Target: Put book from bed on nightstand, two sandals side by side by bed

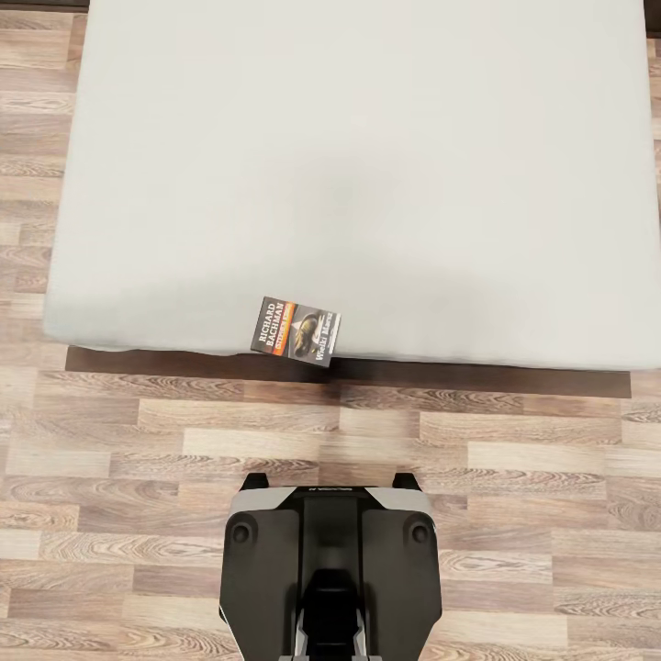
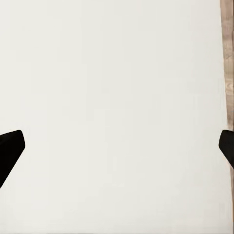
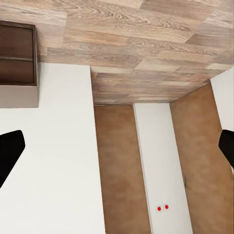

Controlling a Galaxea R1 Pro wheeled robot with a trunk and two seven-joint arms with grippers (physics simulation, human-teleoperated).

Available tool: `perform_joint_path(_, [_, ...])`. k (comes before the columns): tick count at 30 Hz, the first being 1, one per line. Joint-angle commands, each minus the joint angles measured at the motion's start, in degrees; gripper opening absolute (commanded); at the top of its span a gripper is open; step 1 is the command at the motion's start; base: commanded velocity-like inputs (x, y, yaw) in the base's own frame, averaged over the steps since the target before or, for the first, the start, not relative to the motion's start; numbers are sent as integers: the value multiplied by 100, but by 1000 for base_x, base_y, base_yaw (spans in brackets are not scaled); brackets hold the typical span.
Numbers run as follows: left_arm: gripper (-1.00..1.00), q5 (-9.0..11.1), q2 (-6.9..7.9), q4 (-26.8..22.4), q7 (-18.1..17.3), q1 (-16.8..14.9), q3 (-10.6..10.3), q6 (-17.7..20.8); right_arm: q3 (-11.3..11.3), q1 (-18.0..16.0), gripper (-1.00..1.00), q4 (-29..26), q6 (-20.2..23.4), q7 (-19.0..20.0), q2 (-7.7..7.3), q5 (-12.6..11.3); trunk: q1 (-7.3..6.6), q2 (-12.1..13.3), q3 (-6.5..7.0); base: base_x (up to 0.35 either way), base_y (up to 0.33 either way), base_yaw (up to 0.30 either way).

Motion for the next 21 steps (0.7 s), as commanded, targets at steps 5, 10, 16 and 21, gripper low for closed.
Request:
perform_joint_path(5, [100,11,94,677,3,728,-61,-454,77,-16,100,-8,-33,-15,10,53,3,-7,-3,0,0,0])
perform_joint_path(10, [100,214,-55,1028,-54,2398,-30,-908,158,-35,100,-14,-69,-16,38,54,3,-7,-3,0,0,0])
perform_joint_path(16, [100,1004,-767,1109,-89,3752,-40,-1310,180,-41,100,-11,-240,-16,102,49,3,-7,-3,0,0,0])
perform_joint_path(21, [100,1284,-1285,1130,-118,4336,-43,-1471,193,-42,100,-12,-287,-16,204,53,3,-7,-3,0,0,0])
